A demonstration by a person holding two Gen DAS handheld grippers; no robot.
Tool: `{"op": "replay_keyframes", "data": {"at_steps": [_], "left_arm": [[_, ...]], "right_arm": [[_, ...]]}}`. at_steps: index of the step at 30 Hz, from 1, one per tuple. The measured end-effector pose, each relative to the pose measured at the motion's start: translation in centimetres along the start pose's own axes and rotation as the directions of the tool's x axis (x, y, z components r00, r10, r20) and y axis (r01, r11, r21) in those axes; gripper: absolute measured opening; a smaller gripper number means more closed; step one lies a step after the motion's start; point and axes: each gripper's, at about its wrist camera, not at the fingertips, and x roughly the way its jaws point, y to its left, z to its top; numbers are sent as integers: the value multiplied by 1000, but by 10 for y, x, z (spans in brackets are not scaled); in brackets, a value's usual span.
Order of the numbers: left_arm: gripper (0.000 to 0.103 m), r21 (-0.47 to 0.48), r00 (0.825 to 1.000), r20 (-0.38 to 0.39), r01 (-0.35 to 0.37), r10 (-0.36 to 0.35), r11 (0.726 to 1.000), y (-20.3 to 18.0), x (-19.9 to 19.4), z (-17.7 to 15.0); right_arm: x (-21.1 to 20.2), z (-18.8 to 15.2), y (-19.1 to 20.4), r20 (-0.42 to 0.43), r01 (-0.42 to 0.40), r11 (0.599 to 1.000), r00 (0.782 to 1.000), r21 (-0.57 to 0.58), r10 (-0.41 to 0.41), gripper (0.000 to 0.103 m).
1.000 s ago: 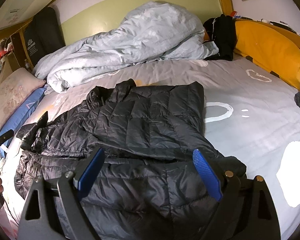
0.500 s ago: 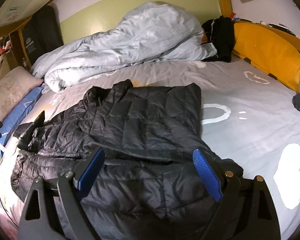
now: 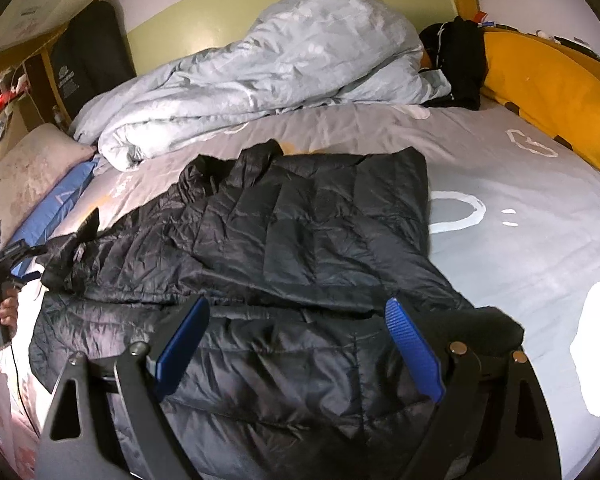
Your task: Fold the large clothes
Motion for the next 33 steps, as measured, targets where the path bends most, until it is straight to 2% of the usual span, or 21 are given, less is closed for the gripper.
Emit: {"op": "replay_keyframes", "data": {"at_steps": [2,3,5,6,7,9,11,13,15,18,20,23,26,29,33], "left_arm": [[82,-19,1000,-13,-19,19,1000,7,10,1],[76,-26,999,-22,-24,23,999,9,15,0],[43,-16,999,-42,-13,12,1000,13,24,1],[12,-7,998,-56,-4,4,1000,14,27,0],[8,-11,998,-56,6,-7,1000,13,27,0],[6,-5,999,-1,32,-32,999,8,14,-1],[6,43,997,63,51,-53,998,-5,-5,-1],[6,113,986,137,82,-98,990,-28,-31,-6],[6,181,965,204,126,-163,975,-54,-58,-17],[6,316,923,239,220,-302,923,-107,-92,-46],[6,416,913,219,232,-345,879,-145,-104,-72],[6,503,920,148,246,-363,828,-187,-99,-112],[6,563,943,86,219,-321,797,-210,-77,-144],[6,579,966,24,198,-259,791,-216,-49,-165],[6,558,974,-33,205,-225,804,-214,-33,-178]], "right_arm": [[2,-1,1,-8,4,1000,1000,-4,-4,89],[2,-1,0,-9,4,1000,1000,-5,-4,89],[2,-1,0,-9,3,1000,1000,-4,-3,89],[2,-1,0,-7,3,1000,1000,-3,-3,89],[2,-1,-1,-5,4,1000,1000,-4,-4,89],[2,-1,-1,-2,4,1000,1000,-5,-4,89],[0,-1,-1,1,3,1000,1000,-5,-3,89],[-3,0,0,7,2,1000,1000,-3,-2,89],[-5,1,1,13,0,1000,1000,-1,0,89],[-6,3,2,15,-14,1000,1000,18,14,89],[-6,4,3,10,-25,999,1000,24,25,89],[-12,3,7,23,-19,1000,1000,6,19,89],[-18,2,5,41,-2,1000,999,-7,3,89],[-22,3,0,40,-15,1000,999,18,14,89],[-22,4,-3,33,-29,999,999,36,28,89]]}}
